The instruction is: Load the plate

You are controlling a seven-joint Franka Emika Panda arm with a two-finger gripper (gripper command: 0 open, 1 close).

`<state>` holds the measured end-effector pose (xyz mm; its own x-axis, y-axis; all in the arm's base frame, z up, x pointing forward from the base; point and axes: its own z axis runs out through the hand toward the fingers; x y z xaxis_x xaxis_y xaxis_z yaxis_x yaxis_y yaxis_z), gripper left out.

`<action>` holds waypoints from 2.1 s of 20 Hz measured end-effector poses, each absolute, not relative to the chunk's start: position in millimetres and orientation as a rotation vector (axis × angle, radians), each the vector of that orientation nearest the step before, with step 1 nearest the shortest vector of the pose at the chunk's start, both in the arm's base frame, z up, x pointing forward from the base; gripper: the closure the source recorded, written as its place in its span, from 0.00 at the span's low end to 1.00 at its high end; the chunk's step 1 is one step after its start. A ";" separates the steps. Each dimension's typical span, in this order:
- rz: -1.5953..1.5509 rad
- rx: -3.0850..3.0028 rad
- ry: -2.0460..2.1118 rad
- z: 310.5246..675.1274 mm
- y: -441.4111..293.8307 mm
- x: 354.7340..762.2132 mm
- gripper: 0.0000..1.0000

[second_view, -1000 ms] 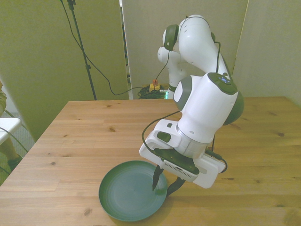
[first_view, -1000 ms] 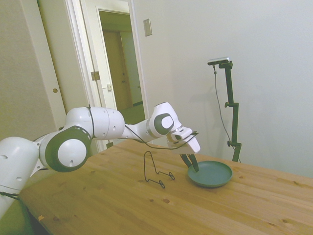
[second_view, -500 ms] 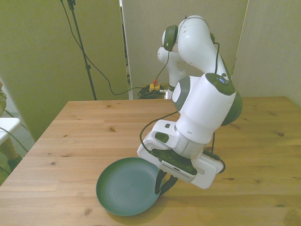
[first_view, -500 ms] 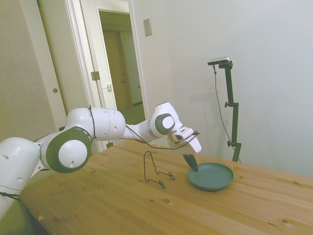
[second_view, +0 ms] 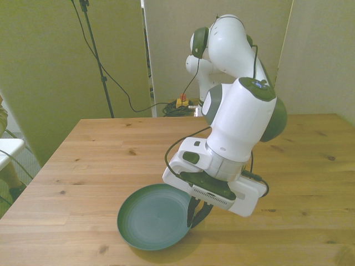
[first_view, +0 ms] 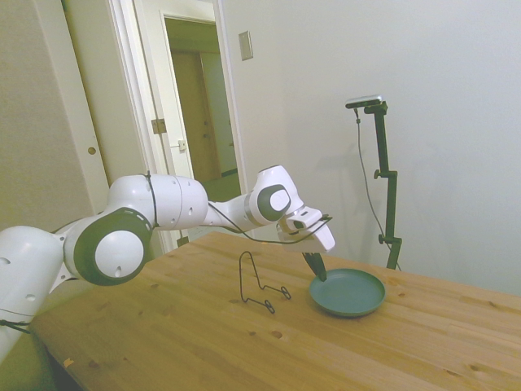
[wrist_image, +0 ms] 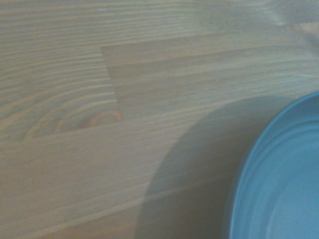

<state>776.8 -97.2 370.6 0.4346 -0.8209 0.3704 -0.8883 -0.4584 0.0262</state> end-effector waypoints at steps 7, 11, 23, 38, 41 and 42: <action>0.510 2.607 -1.473 407.8 -88.7 741.9 1.00; 0.563 2.643 -1.497 426.2 -92.2 710.5 1.00; 0.629 2.892 -1.379 470.0 -90.0 632.7 1.00; 0.684 3.146 -1.157 499.7 -76.6 605.0 1.00; 0.681 3.228 -1.100 508.2 -71.2 595.8 1.00; 0.671 3.255 -1.081 510.7 -70.6 591.5 1.00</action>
